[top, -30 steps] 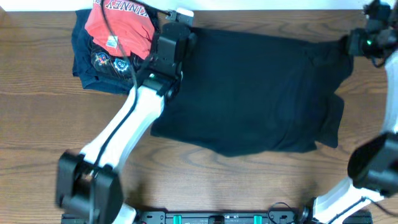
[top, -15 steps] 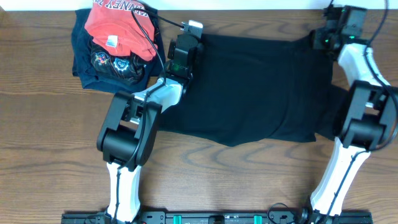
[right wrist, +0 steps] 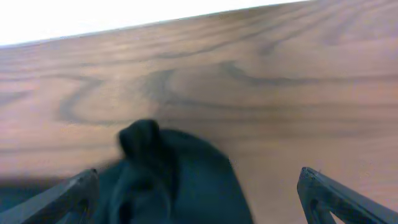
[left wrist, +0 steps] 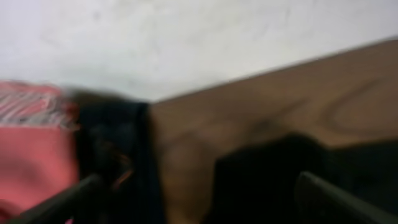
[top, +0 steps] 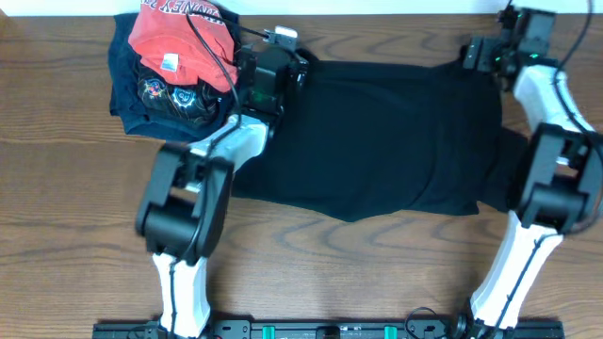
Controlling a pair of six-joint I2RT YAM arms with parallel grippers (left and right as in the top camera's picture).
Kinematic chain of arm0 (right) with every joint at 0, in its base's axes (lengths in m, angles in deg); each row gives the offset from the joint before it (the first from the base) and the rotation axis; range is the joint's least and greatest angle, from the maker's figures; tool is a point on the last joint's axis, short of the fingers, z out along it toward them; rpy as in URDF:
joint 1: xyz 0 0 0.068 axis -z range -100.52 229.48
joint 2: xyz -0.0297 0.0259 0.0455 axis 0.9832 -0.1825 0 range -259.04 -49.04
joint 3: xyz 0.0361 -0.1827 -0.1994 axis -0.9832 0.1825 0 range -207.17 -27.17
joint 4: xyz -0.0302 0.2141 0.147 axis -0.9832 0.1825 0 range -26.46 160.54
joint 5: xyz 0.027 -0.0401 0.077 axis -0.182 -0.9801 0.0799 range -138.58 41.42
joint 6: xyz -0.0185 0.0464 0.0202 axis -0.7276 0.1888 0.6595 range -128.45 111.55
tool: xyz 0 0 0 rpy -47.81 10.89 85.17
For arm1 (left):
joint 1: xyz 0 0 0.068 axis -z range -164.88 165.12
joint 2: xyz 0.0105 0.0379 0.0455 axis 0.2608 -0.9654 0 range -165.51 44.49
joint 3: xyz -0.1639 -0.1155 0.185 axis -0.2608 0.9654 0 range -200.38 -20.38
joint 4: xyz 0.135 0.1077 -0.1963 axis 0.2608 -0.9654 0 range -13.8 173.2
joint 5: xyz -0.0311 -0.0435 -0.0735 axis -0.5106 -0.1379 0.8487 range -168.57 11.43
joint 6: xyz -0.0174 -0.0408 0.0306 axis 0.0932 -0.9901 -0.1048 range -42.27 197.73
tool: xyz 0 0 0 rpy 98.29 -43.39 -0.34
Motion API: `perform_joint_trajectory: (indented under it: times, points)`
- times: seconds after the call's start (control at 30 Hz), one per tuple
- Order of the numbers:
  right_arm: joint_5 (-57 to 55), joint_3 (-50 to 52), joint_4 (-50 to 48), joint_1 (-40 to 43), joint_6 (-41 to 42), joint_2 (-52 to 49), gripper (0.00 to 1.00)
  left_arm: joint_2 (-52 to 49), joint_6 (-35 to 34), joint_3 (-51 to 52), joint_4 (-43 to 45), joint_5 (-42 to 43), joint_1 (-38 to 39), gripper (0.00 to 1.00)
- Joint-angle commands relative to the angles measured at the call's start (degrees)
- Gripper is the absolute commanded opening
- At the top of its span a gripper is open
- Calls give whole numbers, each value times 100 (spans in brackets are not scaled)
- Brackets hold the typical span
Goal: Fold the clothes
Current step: 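Release the shirt and pull both grippers back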
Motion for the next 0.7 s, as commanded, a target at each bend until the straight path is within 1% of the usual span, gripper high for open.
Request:
perform_joint_trajectory:
  times: [0.0, 0.13, 0.2, 0.27, 0.33, 0.43, 0.57, 0.67]
  points:
    - [210, -96, 739, 42, 352, 1241, 99, 1080, -31, -83, -824, -72, -26, 98]
    - [815, -96, 2190, 42, 341, 2251, 99, 2166, -79, -83, -2629, 11, -4, 98]
    - [979, -96, 2861, 39, 188, 2708, 99, 2710, -208, -83, -3477, 321, 7, 98]
    - [1008, -96, 3438, 37, 221, 3099, 99, 3187, -245, -83, -4179, 627, 7, 98]
    - [981, -94, 4076, 37, 330, 3499, 95, 3672, -518, -83, -4905, 638, 4, 98]
    - [800, -92, 4942, 37, 756, 3993, 94, 4317, -603, -83, -6000, 638, 4, 98]
    - [782, -81, 5786, 35, 973, 4478, 91, 4896, -1099, -81, -7088, 636, -31, 98]
    - [780, -24, 6133, -9, 1080, 4791, 91, 5025, -1532, -79, -7676, 636, -131, 98]
